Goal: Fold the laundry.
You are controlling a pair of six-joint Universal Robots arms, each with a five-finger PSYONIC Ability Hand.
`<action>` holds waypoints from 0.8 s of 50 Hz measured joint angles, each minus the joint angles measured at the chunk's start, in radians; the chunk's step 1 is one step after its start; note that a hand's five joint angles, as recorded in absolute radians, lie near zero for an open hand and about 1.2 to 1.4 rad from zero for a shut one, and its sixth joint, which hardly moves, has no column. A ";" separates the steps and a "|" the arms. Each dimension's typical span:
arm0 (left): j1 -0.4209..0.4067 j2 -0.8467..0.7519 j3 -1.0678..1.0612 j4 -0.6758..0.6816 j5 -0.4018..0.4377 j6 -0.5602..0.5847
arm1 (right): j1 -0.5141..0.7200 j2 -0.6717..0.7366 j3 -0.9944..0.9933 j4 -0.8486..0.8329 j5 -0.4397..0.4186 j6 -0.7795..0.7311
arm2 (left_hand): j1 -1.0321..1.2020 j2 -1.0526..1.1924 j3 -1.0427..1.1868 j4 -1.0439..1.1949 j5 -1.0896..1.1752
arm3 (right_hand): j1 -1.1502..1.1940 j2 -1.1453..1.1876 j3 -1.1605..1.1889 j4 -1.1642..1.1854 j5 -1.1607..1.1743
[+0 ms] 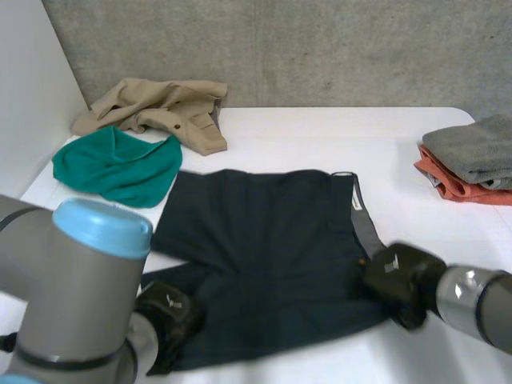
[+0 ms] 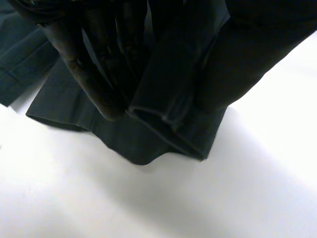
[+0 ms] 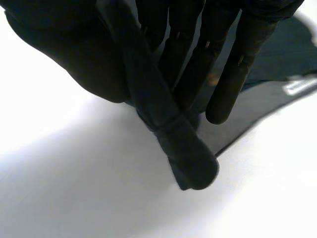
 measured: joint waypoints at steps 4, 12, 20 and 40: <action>-0.001 0.034 -0.030 -0.032 0.014 0.099 | -0.033 -0.008 0.021 0.101 -0.005 -0.215 | 0.000 0.000 0.000 0.000 0.000 | 0.000 0.000 0.000 0.000 0.000; 0.058 -0.016 0.108 0.035 -0.022 0.151 | 0.003 0.063 -0.094 -0.034 0.020 -0.013 | 0.000 0.012 0.000 0.000 0.000 | 0.000 0.000 0.000 0.000 0.002; 0.132 -0.164 0.354 0.204 -0.143 0.143 | 0.074 0.166 -0.218 -0.344 0.038 0.289 | 0.000 0.012 0.002 0.001 0.014 | 0.000 0.000 0.000 0.000 0.010; 0.224 -0.503 0.871 0.308 -0.121 0.136 | 0.196 0.641 -0.604 -0.779 0.297 0.292 | -0.965 -0.979 -0.972 -0.994 -0.936 | -0.906 -0.966 -0.980 -0.991 -0.980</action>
